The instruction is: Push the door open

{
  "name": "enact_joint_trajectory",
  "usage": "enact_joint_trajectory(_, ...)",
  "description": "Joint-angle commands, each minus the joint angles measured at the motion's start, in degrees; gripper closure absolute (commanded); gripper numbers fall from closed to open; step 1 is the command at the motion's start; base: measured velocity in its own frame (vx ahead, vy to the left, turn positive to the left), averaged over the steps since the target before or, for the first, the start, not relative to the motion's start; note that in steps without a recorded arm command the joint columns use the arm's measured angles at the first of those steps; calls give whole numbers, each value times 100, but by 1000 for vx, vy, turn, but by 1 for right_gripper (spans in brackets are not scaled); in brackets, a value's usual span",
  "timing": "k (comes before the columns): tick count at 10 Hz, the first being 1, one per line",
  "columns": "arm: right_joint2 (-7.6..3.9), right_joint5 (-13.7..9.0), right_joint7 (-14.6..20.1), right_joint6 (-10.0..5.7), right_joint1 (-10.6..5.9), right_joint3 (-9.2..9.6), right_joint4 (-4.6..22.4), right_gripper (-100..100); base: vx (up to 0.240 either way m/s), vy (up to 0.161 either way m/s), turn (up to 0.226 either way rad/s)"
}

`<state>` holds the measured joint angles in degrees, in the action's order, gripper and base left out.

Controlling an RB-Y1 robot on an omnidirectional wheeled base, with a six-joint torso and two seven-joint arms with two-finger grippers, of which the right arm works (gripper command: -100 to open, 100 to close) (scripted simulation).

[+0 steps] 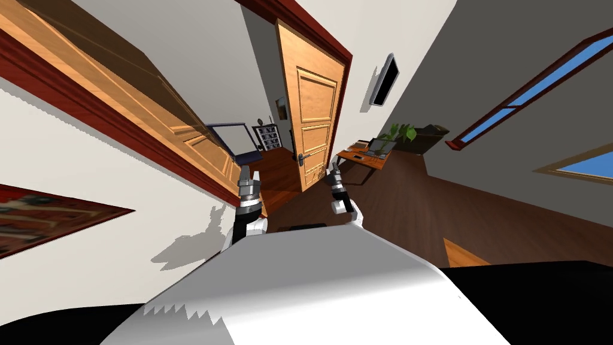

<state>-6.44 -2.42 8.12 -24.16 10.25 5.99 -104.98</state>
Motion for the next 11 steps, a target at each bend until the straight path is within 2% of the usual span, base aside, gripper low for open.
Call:
enact_joint_trajectory(1, -21, 36, 45, 9, -112, 58, 222, -100, 96, -46, 92)
enact_joint_trajectory(11, -234, 204, 376, 80, -848, 331, 1589, -100, 90, -49, 83)
